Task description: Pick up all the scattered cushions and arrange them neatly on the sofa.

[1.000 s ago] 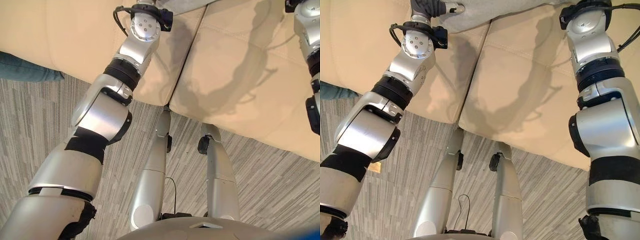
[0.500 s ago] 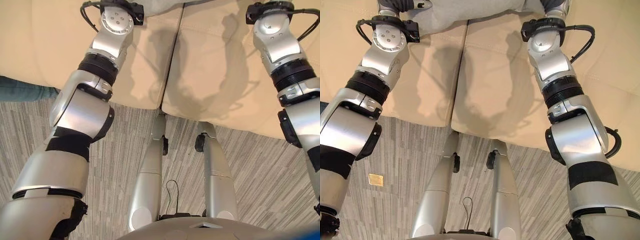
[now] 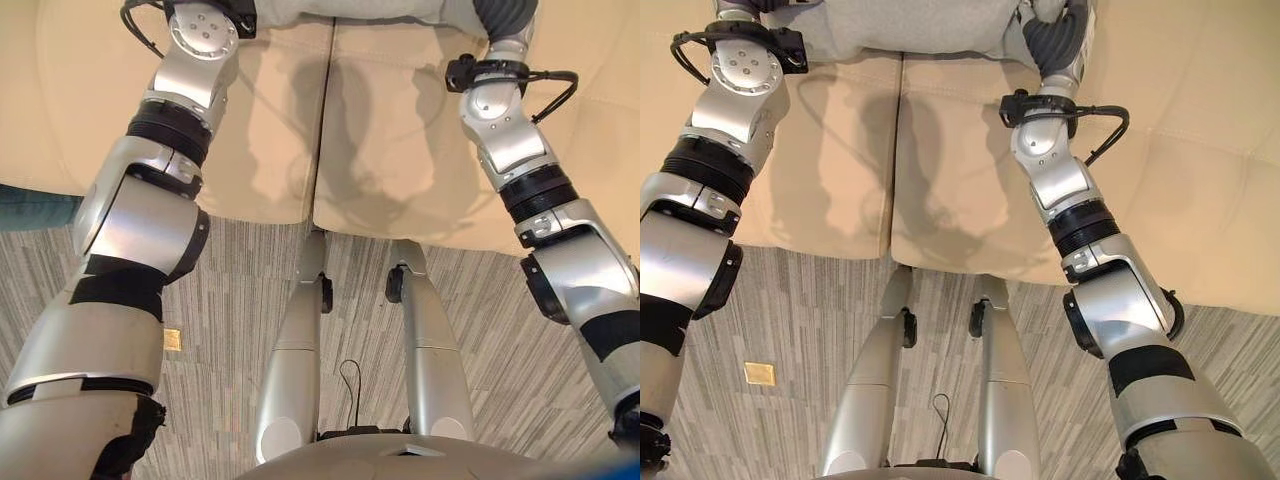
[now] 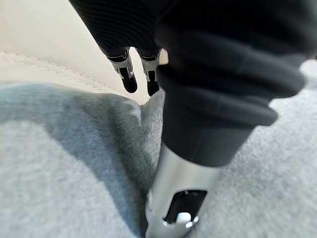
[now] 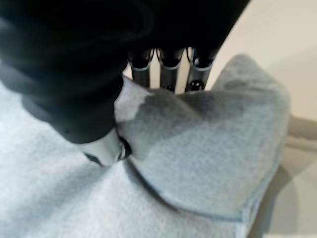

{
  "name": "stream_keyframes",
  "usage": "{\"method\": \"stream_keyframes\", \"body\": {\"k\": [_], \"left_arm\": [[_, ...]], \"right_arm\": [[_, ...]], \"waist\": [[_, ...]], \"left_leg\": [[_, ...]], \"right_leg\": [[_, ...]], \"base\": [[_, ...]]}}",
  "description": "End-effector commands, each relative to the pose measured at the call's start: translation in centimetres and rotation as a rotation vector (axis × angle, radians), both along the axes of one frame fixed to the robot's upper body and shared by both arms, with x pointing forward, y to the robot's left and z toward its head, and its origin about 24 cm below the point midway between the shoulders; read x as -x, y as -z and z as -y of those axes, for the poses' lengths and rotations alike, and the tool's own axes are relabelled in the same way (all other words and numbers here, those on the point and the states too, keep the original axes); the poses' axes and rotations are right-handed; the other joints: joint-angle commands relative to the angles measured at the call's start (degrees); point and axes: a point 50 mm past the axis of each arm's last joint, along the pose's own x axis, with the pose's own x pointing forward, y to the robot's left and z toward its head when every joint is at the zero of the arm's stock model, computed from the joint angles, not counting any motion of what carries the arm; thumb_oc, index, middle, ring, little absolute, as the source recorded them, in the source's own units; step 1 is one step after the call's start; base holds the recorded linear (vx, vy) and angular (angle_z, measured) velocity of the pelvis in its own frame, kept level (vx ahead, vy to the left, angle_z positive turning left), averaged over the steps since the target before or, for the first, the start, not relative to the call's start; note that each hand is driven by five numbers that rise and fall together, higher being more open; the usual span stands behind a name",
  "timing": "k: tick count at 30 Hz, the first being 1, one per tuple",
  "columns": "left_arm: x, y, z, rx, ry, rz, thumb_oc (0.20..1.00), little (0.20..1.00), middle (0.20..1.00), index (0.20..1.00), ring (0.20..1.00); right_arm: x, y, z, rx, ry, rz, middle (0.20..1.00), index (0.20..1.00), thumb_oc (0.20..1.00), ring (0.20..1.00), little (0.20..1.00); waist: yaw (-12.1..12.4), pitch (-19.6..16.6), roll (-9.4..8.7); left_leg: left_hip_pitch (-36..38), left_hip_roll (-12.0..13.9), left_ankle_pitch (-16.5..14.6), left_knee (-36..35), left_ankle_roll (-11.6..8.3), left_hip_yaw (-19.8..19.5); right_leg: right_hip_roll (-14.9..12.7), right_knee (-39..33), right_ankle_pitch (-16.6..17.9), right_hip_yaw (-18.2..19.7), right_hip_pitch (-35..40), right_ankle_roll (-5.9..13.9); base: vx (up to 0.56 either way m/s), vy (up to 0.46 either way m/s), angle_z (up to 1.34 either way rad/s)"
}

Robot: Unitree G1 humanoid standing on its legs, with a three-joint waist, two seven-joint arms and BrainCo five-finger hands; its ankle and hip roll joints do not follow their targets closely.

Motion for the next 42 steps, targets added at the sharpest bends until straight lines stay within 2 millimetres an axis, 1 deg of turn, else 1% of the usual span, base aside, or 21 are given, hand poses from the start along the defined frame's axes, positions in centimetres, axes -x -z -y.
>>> {"method": "stream_keyframes", "body": {"k": [1,5,6,7,8,14,22,23,24,27,28,29,31,32,34,35,36,37,38,41,42], "left_arm": [[-0.4,1.1,5.3,-0.02,0.134,0.032,1.0,1.0,1.0,1.0,1.0],[-0.2,0.4,6.0,-0.045,0.14,0.051,1.0,1.0,1.0,1.0,1.0],[-0.3,0.4,6.2,-0.04,0.144,0.046,0.896,0.896,0.896,0.896,0.896],[-0.3,0.4,6.3,-0.038,0.146,0.045,0.915,0.915,0.915,0.915,0.915],[-0.2,0.3,6.5,-0.042,0.148,0.047,1.0,1.0,1.0,1.0,1.0],[0.0,0.0,7.4,-0.054,0.162,0.071,1.0,1.0,1.0,1.0,1.0],[0.1,-0.1,7.7,-0.058,0.167,0.075,1.0,1.0,1.0,1.0,1.0],[0.1,0.0,7.8,-0.055,0.169,0.075,1.0,1.0,1.0,1.0,1.0],[0.2,0.3,7.9,-0.044,0.181,0.08,1.0,1.0,1.0,1.0,1.0],[-0.1,1.6,7.5,-0.029,0.179,0.058,1.0,1.0,1.0,1.0,1.0],[-0.2,2.1,7.1,-0.029,0.172,0.047,1.0,1.0,1.0,1.0,1.0],[-0.4,2.9,6.0,-0.029,0.147,0.02,1.0,1.0,1.0,1.0,1.0],[-0.7,3.7,4.4,-0.032,0.106,-0.02,1.0,1.0,1.0,1.0,1.0],[-0.9,4.2,2.7,-0.038,0.062,-0.047,1.0,1.0,1.0,1.0,1.0],[-0.9,4.9,0.3,-0.035,0.008,-0.079,1.0,1.0,1.0,1.0,1.0],[-0.7,5.6,-1.6,-0.02,-0.035,-0.098,1.0,1.0,1.0,1.0,1.0],[-0.5,6.1,-2.7,-0.019,-0.059,-0.11,1.0,1.0,1.0,1.0,1.0],[-0.1,7.3,-4.8,-0.002,-0.102,-0.136,1.0,1.0,1.0,1.0,1.0],[0.1,7.9,-5.7,0.008,-0.116,-0.145,1.0,1.0,1.0,1.0,1.0],[1.1,10.1,-7.2,0.042,-0.12,-0.146,1.0,1.0,1.0,1.0,1.0],[1.9,12.3,-7.6,0.044,-0.108,-0.158,1.0,1.0,1.0,1.0,1.0]], "right_arm": [[0.8,6.4,-6.0,0.103,-0.205,-0.114,0.2,0.2,0.2,0.2,0.2],[1.3,7.6,-6.5,0.095,-0.259,-0.138,0.2,0.2,0.2,0.2,0.2],[1.4,7.8,-6.8,0.082,-0.279,-0.145,0.2,0.2,0.2,0.2,0.2],[1.4,7.9,-6.9,0.079,-0.282,-0.148,0.2,0.2,0.2,0.2,0.2],[1.5,7.9,-6.9,0.083,-0.285,-0.149,0.2,0.2,0.2,0.2,0.2],[1.5,8.5,-6.8,0.1,-0.281,-0.164,0.2,0.2,0.2,0.2,0.2],[1.5,9.3,-7.1,0.095,-0.28,-0.196,0.2,0.2,0.2,0.2,0.2],[1.4,9.3,-7.0,0.095,-0.273,-0.199,0.504,0.504,0.504,0.504,0.504],[1.1,9.2,-6.4,0.089,-0.24,-0.202,1.0,1.0,1.0,1.0,1.0],[0.6,8.3,-4.9,0.078,-0.16,-0.175,1.0,1.0,1.0,1.0,1.0],[0.4,7.9,-4.3,0.075,-0.128,-0.163,1.0,1.0,1.0,1.0,1.0],[0.2,7.3,-3.1,0.061,-0.079,-0.143,1.0,1.0,1.0,1.0,1.0],[0.0,6.5,-1.7,0.049,-0.025,-0.123,1.0,1.0,1.0,1.0,1.0],[-0.2,6.0,0.0,0.036,0.034,-0.108,1.0,1.0,1.0,1.0,1.0],[-0.2,5.5,1.9,0.016,0.089,-0.091,1.0,1.0,1.0,1.0,1.0],[0.0,5.4,3.7,-0.007,0.136,-0.084,1.0,1.0,1.0,1.0,1.0],[0.1,5.6,4.5,-0.018,0.156,-0.086,1.0,1.0,1.0,1.0,1.0],[0.4,5.9,6.4,-0.046,0.194,-0.089,1.0,1.0,1.0,1.0,1.0],[0.6,6.2,7.3,-0.056,0.213,-0.091,1.0,1.0,1.0,1.0,1.0],[1.4,7.8,9.4,-0.071,0.246,-0.121,1.0,1.0,1.0,1.0,1.0],[2.2,9.6,10.8,-0.062,0.264,-0.163,1.0,1.0,1.0,1.0,1.0]], "waist": [[-1.95,-13.69,0.31],[-2.3,-13.32,0.72],[-2.42,-13.2,0.76],[-2.45,-13.17,0.79],[-2.5,-13.12,0.82],[-2.39,-12.63,1.18],[-2.14,-12.44,1.46],[-2.09,-12.39,1.46],[-1.96,-12.23,1.5],[-1.62,-12.28,1.52],[-1.56,-12.34,1.52],[-1.43,-12.58,1.37],[-1.36,-12.79,1.21],[-1.34,-12.97,1.13],[-1.25,-13.04,1.03],[-1.15,-13.1,0.96],[-1.13,-13.16,0.97],[-0.94,-13.18,0.92],[-0.87,-13.25,0.93],[-0.44,-13.46,0.8],[-0.19,-13.55,0.58]], "left_leg": [[4.39,0.85,-8.33,-2.49,-1.78,-2.25],[4.39,0.85,-8.44,-2.49,-1.7,-2.03],[4.54,0.85,-8.39,-2.49,-1.71,-2.0],[4.55,0.84,-8.41,-2.49,-1.7,-1.97],[4.57,0.84,-8.42,-2.49,-1.69,-1.93],[4.8,0.78,-8.56,-2.49,-1.61,-1.86],[4.85,0.91,-8.56,-2.49,-1.63,-1.8],[4.86,0.93,-8.52,-2.49,-1.61,-1.83],[4.82,1.01,-8.49,-2.49,-1.62,-1.95],[4.96,1.04,-8.5,-2.49,-1.61,-1.99],[5.07,1.04,-8.51,-2.49,-1.62,-1.99],[5.21,1.1,-8.51,-2.49,-1.69,-2.01],[5.54,1.16,-8.52,-2.49,-1.76,-1.97],[5.8,1.14,-8.56,-2.49,-1.78,-2.01],[6.14,1.15,-8.59,-2.49,-1.83,-2.04],[6.41,1.2,-8.54,-2.49,-1.86,-2.1],[6.65,1.21,-8.55,-2.49,-1.9,-2.08],[7.19,1.26,-8.56,-2.49,-1.94,-2.25],[7.54,1.26,-8.62,-2.49,-1.97,-2.27],[9.48,1.33,-9.05,-2.49,-2.05,-2.65],[11.63,1.38,-9.51,-2.49,-2.18,-2.87]], "right_leg": [[-2.27,-12.7,1.88,-0.54,8.02,7.72],[-2.44,-12.65,1.99,-0.55,7.83,7.79],[-2.44,-12.62,2.09,-0.49,7.94,7.76],[-2.45,-12.62,2.1,-0.49,7.95,7.76],[-2.48,-12.61,2.11,-0.49,7.96,7.76],[-2.68,-12.61,2.27,-0.61,8.02,7.78],[-2.75,-12.56,2.45,-0.95,7.94,7.77],[-2.72,-12.55,2.45,-0.96,7.94,7.75],[-2.73,-12.56,2.4,-1.09,7.91,7.77],[-2.69,-12.49,2.35,-1.17,7.91,7.7],[-2.58,-12.47,2.31,-1.13,7.91,7.68],[-2.55,-12.45,2.3,-1.21,7.99,7.64],[-2.55,-12.42,2.29,-1.31,8.28,7.67],[-2.53,-12.39,2.3,-1.36,8.54,7.72],[-2.56,-12.38,2.28,-1.41,8.88,7.8],[-2.68,-12.36,2.26,-1.61,9.31,7.9],[-2.69,-12.39,2.22,-1.71,9.59,7.93],[-2.78,-12.4,2.15,-1.93,10.21,7.95],[-2.82,-12.42,2.06,-2.12,10.72,7.97],[-2.85,-12.44,1.76,-2.72,12.79,7.77],[-2.82,-12.47,1.43,-3.31,15.14,7.6]], "base": [[0.01,0.001,-0.03],[0.0,-0.002,-0.03],[0.0,0.0,0.0],[0.0,0.0,0.0],[0.0,0.0,0.0],[0.0,0.0,0.0],[0.0,0.0,0.0],[0.0,0.0,0.0],[0.0,0.0,0.0],[0.0,0.0,0.0],[0.0,0.0,0.0],[0.0,0.0,0.0],[0.0,0.0,0.0],[0.0,0.0,0.0],[0.0,0.0,0.0],[0.0,0.0,0.0],[0.0,0.0,0.0],[0.0,0.0,0.0],[0.01,-0.032,-0.01],[0.02,-0.042,0.02],[0.03,-0.045,0.12]]}}
